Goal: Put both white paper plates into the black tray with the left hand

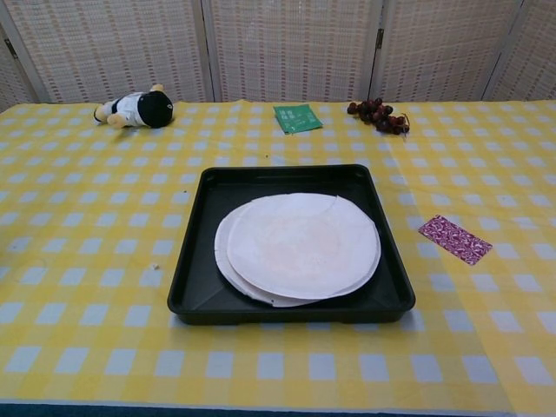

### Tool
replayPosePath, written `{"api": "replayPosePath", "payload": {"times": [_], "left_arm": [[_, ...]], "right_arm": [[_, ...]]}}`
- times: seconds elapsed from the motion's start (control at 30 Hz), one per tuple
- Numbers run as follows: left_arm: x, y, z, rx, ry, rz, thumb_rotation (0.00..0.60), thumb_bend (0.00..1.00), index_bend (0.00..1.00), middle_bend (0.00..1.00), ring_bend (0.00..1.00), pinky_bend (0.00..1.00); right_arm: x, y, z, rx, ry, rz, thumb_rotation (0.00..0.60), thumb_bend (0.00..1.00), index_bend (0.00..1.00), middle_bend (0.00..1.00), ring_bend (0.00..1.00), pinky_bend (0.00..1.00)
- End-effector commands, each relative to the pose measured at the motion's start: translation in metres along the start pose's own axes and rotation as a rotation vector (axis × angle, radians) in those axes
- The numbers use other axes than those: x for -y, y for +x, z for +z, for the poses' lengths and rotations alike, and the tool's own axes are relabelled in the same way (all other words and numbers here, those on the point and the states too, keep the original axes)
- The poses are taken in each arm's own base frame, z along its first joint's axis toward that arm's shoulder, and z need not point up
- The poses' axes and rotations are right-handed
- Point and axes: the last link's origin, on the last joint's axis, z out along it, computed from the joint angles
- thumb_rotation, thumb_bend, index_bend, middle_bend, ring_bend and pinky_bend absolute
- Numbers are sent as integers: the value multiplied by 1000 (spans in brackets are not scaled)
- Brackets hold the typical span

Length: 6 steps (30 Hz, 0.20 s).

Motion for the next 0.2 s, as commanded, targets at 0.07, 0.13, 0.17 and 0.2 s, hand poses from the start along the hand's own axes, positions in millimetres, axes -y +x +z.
{"api": "replayPosePath", "payload": {"times": [0.07, 0.13, 0.17, 0.2], "left_arm": [[15, 9, -26, 15, 12, 3, 600, 193, 0, 0, 0, 0], [14, 7, -27, 28, 12, 6, 600, 193, 0, 0, 0, 0], [14, 6, -26, 38, 16, 7, 600, 193, 0, 0, 0, 0], [15, 4, -25, 45, 21, 11, 600, 193, 0, 0, 0, 0]], "right_arm": [[2, -1, 0, -5, 4, -2, 600, 368, 0, 0, 0, 0], [2, -1, 0, -2, 7, -3, 600, 367, 0, 0, 0, 0], [2, -1, 0, 2, 8, -4, 600, 367, 0, 0, 0, 0], [2, -2, 0, 4, 10, -5, 600, 367, 0, 0, 0, 0]]}}
